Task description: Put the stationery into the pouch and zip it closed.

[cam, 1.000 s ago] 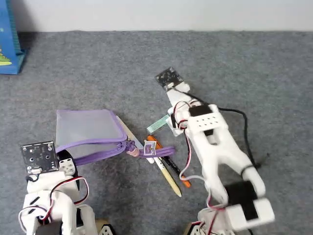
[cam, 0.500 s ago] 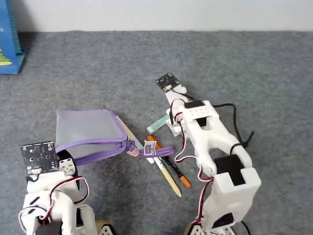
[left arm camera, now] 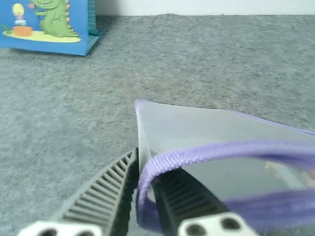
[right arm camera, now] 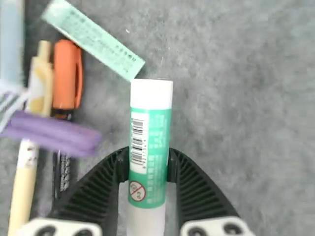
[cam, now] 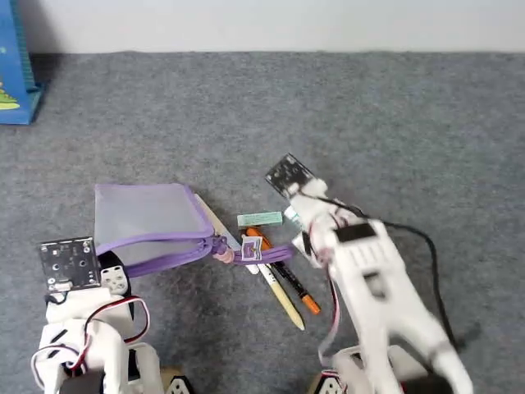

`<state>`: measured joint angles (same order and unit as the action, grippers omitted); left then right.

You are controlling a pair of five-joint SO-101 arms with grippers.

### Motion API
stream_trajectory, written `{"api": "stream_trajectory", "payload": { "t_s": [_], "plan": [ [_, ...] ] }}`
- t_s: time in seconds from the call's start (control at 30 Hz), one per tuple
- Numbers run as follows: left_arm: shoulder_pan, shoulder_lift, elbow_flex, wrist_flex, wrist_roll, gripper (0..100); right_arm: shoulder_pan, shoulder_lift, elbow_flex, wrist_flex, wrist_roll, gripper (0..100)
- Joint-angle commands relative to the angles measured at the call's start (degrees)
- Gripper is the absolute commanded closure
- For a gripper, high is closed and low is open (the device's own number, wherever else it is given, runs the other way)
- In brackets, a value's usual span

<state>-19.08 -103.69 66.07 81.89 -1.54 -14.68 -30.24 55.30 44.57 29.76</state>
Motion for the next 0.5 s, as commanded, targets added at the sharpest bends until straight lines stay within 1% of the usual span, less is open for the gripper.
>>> {"api": "stream_trajectory", "payload": {
  "t_s": [0.0,0.1,0.2,0.33,0.4,0.47],
  "plan": [
    [3.43,-0.62,-1.71,-1.58,-0.70,99,0.04,-20.35,4.84,0.48,-2.55,99.1],
    [6.15,-0.62,-2.59,-2.29,-0.79,99,-0.31,-32.75,7.12,3.65,-5.01,99.1],
    [7.82,-0.53,-2.59,-3.25,-0.88,99,-3.30,-43.82,7.03,10.77,-7.12,99.1],
    [7.74,-0.26,-3.38,-6.59,-0.70,99,-8.57,-56.40,5.27,16.66,-10.81,99.1],
    [7.82,2.46,-6.02,-6.33,-0.70,99,-11.30,-61.58,4.40,17.89,-11.69,99.1],
    [7.82,8.35,-9.89,-5.98,-0.62,99,-13.41,-65.89,3.87,17.89,-12.84,99.1]
  ]
}}
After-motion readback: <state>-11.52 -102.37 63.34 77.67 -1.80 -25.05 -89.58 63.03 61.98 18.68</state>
